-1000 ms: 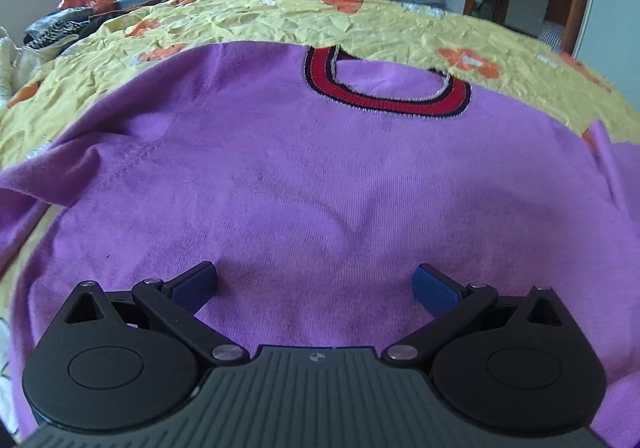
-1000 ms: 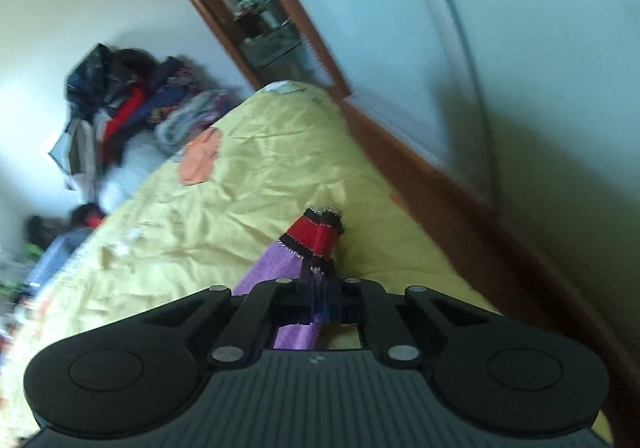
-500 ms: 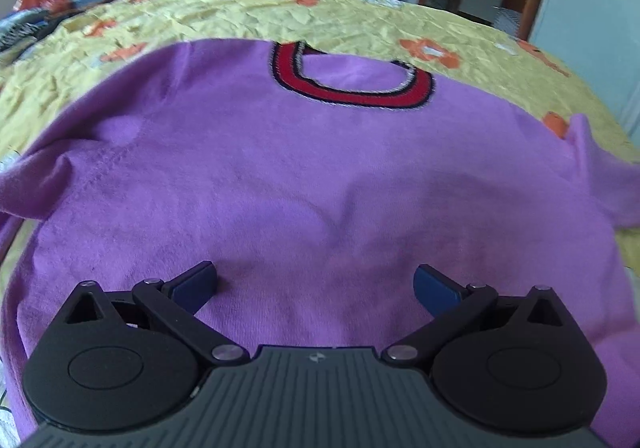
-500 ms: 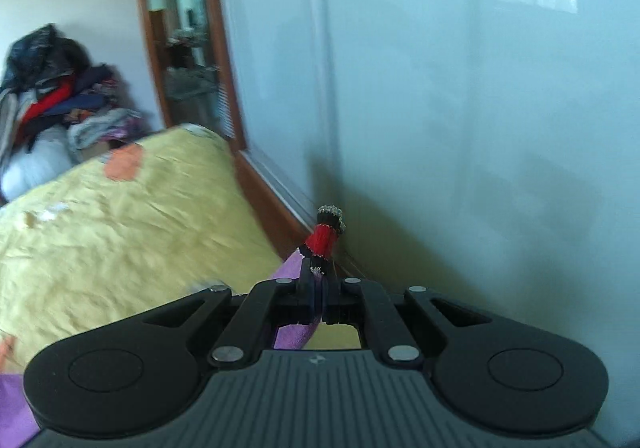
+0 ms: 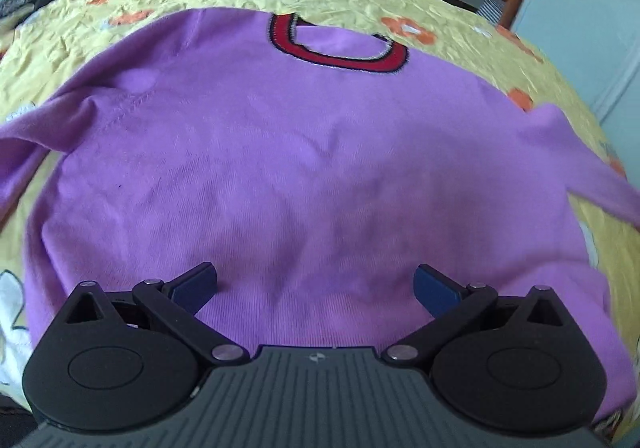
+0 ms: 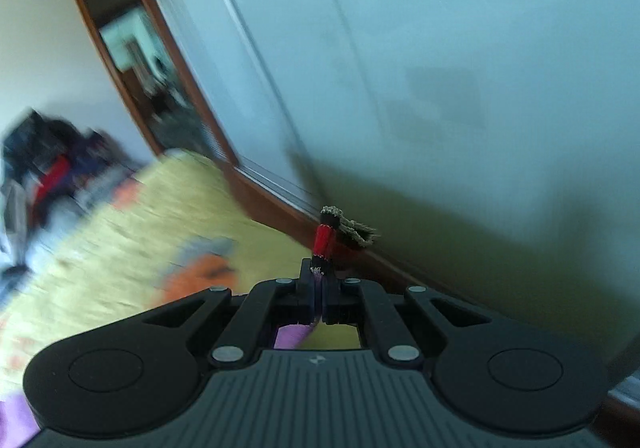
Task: Fold small clothes
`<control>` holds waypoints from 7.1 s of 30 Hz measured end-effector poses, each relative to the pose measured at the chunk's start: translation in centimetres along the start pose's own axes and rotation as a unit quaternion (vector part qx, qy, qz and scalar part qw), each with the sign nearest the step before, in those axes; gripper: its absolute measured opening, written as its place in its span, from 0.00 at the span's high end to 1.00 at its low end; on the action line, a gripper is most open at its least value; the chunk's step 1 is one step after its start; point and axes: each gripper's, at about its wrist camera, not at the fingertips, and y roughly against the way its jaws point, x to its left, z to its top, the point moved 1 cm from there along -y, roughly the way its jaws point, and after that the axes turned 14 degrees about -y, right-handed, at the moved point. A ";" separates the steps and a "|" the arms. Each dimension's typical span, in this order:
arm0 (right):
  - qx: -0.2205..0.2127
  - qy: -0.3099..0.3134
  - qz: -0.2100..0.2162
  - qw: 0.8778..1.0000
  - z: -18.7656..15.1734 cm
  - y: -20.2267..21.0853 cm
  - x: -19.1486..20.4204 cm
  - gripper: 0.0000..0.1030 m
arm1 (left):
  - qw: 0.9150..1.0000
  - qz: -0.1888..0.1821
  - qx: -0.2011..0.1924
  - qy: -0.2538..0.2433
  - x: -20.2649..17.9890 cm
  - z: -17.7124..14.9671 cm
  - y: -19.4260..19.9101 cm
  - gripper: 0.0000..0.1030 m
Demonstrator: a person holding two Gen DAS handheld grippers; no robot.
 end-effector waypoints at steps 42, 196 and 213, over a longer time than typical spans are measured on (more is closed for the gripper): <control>0.338 0.370 0.324 0.802 -49.6 13.9 39.5 0.75 | 0.984 0.152 -0.003 0.092 10.6 -7.7 8.7 0.00; 0.223 0.374 0.196 0.879 -29.3 6.2 19.6 0.00 | 0.912 0.241 -0.221 0.247 32.6 3.2 12.0 0.94; 0.208 0.400 0.175 0.875 -30.3 6.3 20.2 0.00 | 0.769 -0.152 -0.221 0.580 40.6 -3.6 0.1 0.01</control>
